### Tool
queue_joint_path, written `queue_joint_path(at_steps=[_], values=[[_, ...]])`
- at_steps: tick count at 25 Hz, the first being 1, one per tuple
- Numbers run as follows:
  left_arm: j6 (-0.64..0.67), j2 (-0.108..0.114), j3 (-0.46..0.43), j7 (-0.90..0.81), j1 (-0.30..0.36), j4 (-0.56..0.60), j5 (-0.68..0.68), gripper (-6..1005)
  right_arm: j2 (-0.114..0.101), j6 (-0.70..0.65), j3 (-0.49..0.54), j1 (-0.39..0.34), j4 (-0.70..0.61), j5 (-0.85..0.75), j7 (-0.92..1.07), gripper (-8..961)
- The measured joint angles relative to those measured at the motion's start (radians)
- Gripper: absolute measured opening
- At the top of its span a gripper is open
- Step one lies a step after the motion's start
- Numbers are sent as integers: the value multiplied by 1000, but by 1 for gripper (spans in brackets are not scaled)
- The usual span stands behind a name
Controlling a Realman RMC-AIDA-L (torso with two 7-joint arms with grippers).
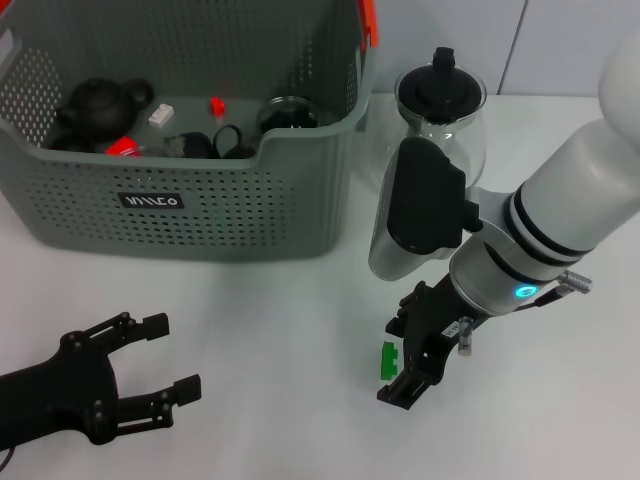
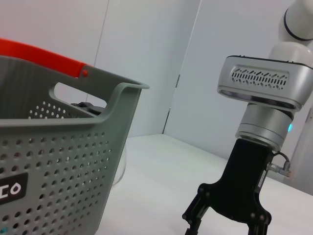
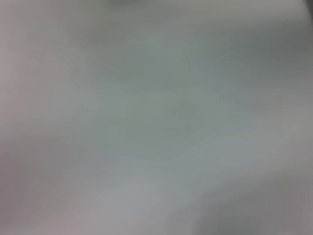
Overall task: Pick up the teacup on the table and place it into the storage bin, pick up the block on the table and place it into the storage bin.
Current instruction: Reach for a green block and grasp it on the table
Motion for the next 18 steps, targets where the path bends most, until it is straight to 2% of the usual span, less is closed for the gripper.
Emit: queue_joint_path(at_steps=[4, 12, 17, 18], values=[[0, 0, 0, 0, 0, -1, 0, 919, 1, 7, -9, -1, 4, 0, -1, 912], [0, 0, 0, 0, -2, -3, 0, 919, 2, 17, -16, 4, 21, -1, 0, 830], [0, 0, 0, 0, -2, -3, 0, 919, 4, 52, -42, 11, 38, -1, 1, 611], [0, 0, 0, 0, -2, -3, 0, 919, 5, 56, -46, 11, 38, -1, 1, 599]])
